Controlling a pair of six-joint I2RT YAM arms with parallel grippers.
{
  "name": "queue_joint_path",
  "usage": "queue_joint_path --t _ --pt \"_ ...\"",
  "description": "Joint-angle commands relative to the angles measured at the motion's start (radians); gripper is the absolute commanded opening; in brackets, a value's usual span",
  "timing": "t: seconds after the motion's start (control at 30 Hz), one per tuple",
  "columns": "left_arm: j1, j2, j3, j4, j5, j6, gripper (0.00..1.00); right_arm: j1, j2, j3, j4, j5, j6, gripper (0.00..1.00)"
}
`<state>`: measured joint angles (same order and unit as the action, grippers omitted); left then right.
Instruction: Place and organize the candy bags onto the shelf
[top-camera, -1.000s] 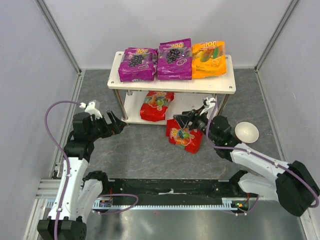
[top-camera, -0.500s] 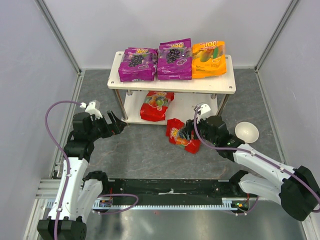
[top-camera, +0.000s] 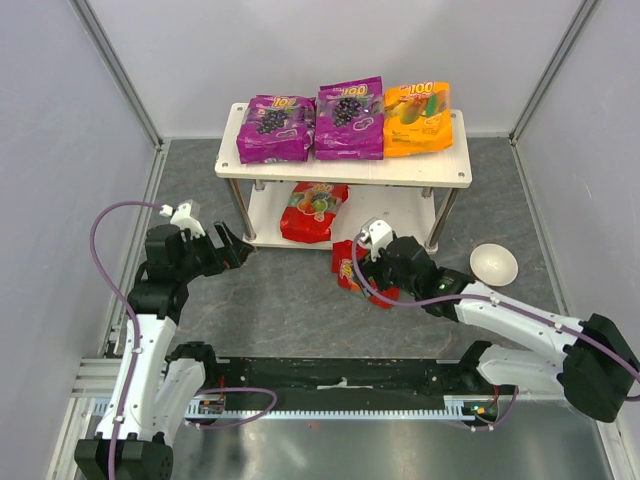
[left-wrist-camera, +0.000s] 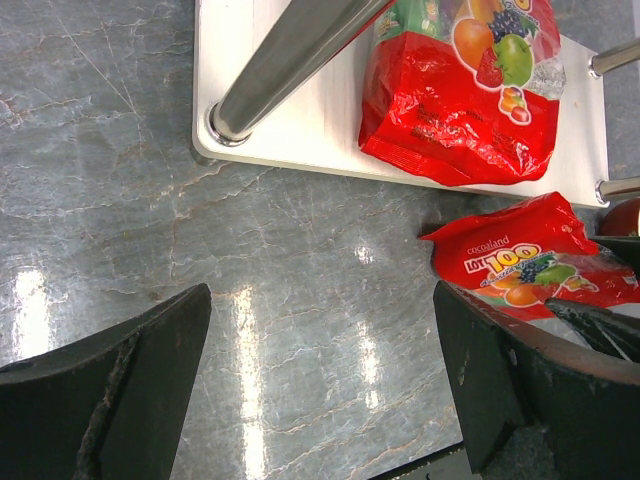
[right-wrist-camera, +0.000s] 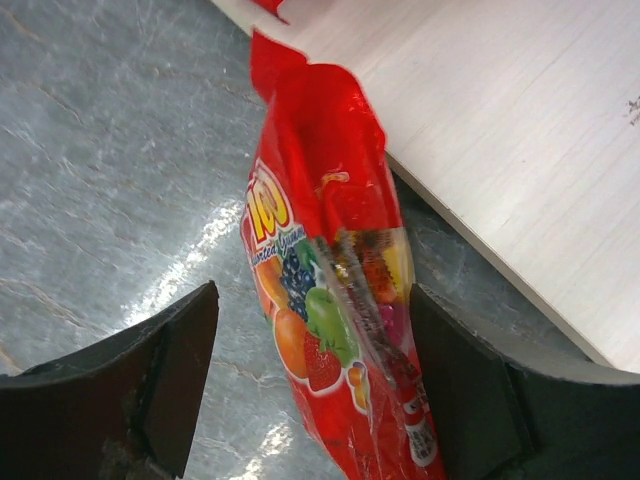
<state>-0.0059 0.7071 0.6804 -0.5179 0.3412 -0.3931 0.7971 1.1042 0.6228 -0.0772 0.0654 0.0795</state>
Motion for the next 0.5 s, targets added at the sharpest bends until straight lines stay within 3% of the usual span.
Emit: queue_joint_path --t 0.0,0.03,0.2,0.47 --pt "0.004 0.0 0.007 0.035 0.016 -0.021 0.99 0.051 0.02 0.035 -0.052 0.135 -0.055 0.89" --pt "0.004 0.0 0.007 0.036 0.016 -0.023 0.99 0.051 0.028 0.037 -0.056 0.151 -0.058 0.95" --pt "0.004 0.0 0.008 0.035 0.015 -0.023 0.99 0.051 0.097 0.072 -0.101 0.154 -0.064 0.98" --pt "0.003 0.0 0.008 0.036 0.013 -0.023 0.99 0.065 0.172 0.094 -0.136 0.18 -0.047 0.89"
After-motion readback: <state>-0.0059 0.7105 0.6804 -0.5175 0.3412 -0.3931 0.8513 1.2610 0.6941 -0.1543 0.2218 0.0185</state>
